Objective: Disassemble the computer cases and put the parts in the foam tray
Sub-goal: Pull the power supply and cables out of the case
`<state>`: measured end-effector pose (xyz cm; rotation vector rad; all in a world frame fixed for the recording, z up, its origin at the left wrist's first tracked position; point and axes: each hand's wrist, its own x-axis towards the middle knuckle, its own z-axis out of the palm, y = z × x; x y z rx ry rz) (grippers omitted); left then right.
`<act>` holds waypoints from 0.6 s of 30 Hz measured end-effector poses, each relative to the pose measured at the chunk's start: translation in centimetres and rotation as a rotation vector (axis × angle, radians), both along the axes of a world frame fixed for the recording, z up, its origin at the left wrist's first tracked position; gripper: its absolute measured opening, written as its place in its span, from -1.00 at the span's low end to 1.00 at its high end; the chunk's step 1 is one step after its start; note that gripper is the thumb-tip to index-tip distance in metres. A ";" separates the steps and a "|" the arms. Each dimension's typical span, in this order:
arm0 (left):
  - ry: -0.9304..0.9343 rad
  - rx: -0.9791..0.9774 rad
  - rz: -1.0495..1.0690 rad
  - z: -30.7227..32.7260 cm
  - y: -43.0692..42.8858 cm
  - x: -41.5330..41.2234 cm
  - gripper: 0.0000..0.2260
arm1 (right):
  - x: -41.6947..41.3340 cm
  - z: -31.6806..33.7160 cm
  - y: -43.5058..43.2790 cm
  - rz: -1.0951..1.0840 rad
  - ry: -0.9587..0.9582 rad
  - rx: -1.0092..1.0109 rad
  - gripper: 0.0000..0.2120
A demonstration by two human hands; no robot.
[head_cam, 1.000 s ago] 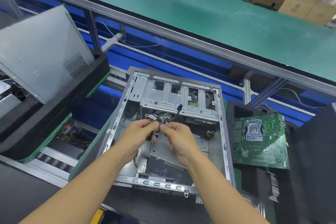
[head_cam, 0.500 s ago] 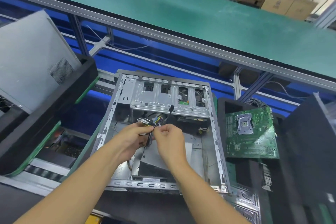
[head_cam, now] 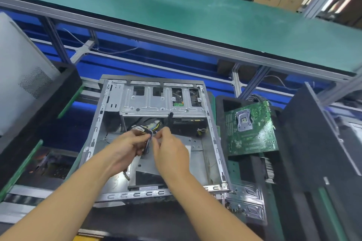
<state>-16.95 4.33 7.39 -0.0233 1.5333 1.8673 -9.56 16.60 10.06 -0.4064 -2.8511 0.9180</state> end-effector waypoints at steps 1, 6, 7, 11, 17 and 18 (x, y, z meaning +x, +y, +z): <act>0.005 0.008 0.006 -0.1 -0.1 0.0 -0.76 | 0.0 0.0 -0.1 0.009 -0.008 0.039 -0.82; 0.005 0.007 0.040 -1.0 -0.7 0.0 -0.89 | -0.9 0.5 -0.2 0.087 -0.087 0.155 -0.84; 0.022 -0.003 0.047 -1.1 -0.9 0.0 -0.89 | -1.0 0.5 0.0 0.063 -0.085 0.132 -0.85; 0.171 -0.101 0.009 -1.2 -1.1 0.1 -0.93 | -0.5 0.3 0.1 -0.070 -0.079 0.007 -0.88; 0.315 -0.246 -0.011 -0.7 -0.6 0.4 -0.84 | -0.5 0.1 -0.5 -0.190 -0.026 -0.293 -0.94; 0.358 -0.304 -0.024 -0.8 -0.6 0.6 -0.82 | -0.5 0.1 -0.7 -0.202 -0.025 -0.361 -0.95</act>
